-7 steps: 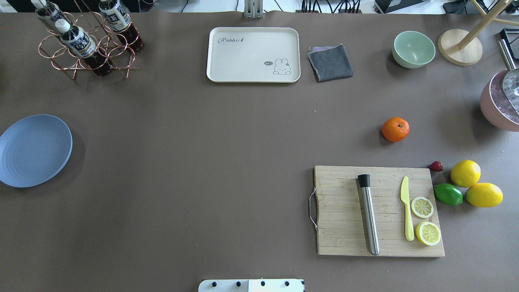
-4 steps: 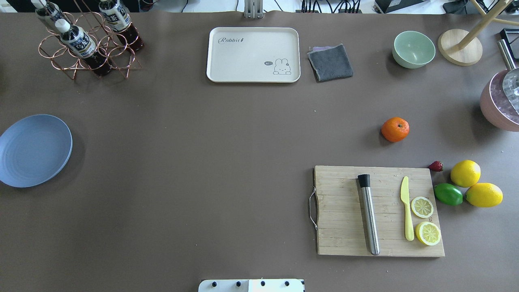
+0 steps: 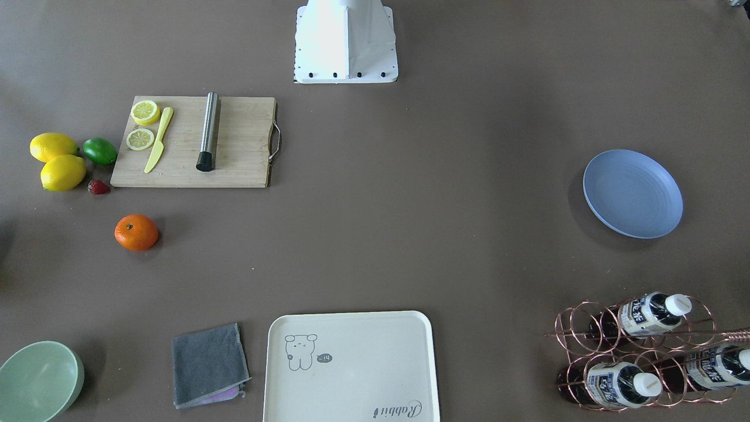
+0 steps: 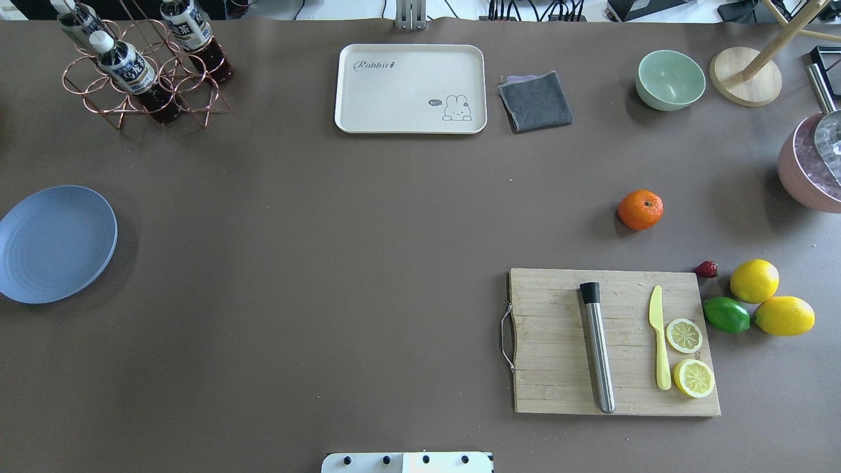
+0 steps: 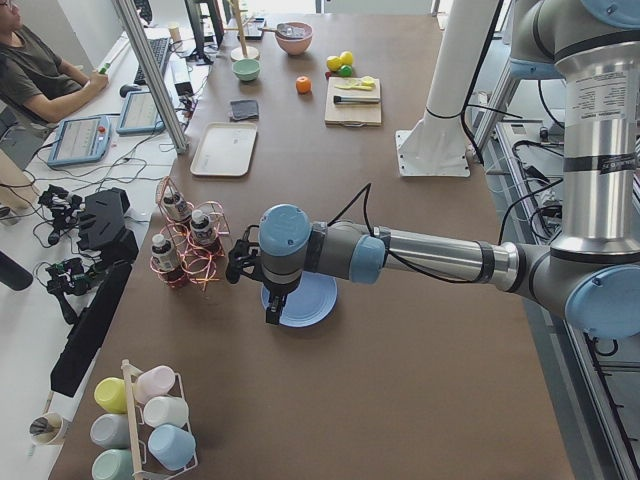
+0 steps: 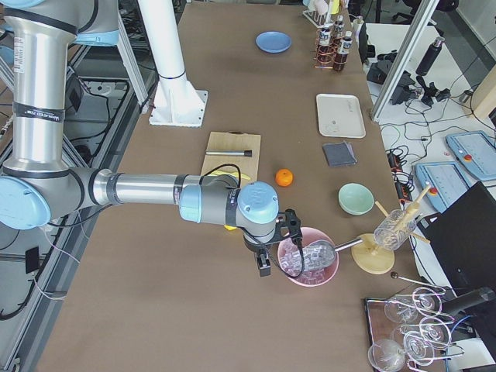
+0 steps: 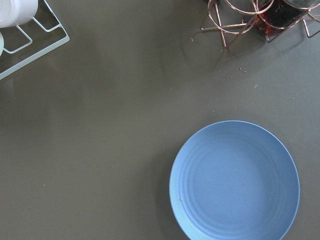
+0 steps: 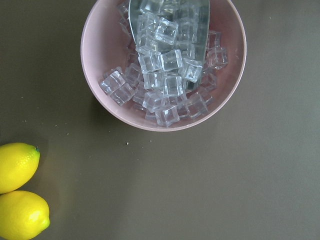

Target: Pick orange to plate

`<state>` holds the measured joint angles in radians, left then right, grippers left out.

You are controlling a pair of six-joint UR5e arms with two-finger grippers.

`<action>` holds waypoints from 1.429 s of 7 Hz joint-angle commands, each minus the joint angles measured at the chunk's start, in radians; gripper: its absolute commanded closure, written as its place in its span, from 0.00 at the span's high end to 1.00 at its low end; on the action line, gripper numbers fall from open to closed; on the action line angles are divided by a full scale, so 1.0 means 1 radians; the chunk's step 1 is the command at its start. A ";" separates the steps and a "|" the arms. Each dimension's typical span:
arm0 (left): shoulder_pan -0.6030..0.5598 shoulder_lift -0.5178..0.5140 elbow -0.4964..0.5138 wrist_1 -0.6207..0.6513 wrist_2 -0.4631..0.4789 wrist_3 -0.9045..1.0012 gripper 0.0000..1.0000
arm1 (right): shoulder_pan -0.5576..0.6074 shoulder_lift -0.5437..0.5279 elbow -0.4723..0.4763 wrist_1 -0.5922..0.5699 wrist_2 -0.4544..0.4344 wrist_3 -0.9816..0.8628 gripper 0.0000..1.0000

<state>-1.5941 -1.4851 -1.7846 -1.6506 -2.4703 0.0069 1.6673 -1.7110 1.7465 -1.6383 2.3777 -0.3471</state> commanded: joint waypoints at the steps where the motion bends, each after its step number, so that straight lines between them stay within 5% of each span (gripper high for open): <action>1: 0.000 0.003 0.004 0.000 -0.005 -0.001 0.97 | 0.000 -0.001 -0.002 0.000 0.000 0.000 1.00; 4: 0.061 -0.030 0.110 -0.058 0.005 -0.049 0.96 | -0.003 -0.004 -0.005 0.000 -0.002 -0.007 1.00; 7: 0.248 -0.085 0.440 -0.670 0.066 -0.478 0.95 | -0.026 -0.004 -0.005 -0.002 -0.005 0.022 1.00; 10: 0.350 -0.087 0.453 -0.715 0.149 -0.555 0.84 | -0.092 0.007 -0.005 0.002 -0.011 0.088 1.00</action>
<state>-1.2662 -1.5711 -1.3413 -2.3515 -2.3360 -0.5325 1.5899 -1.7077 1.7411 -1.6374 2.3680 -0.2741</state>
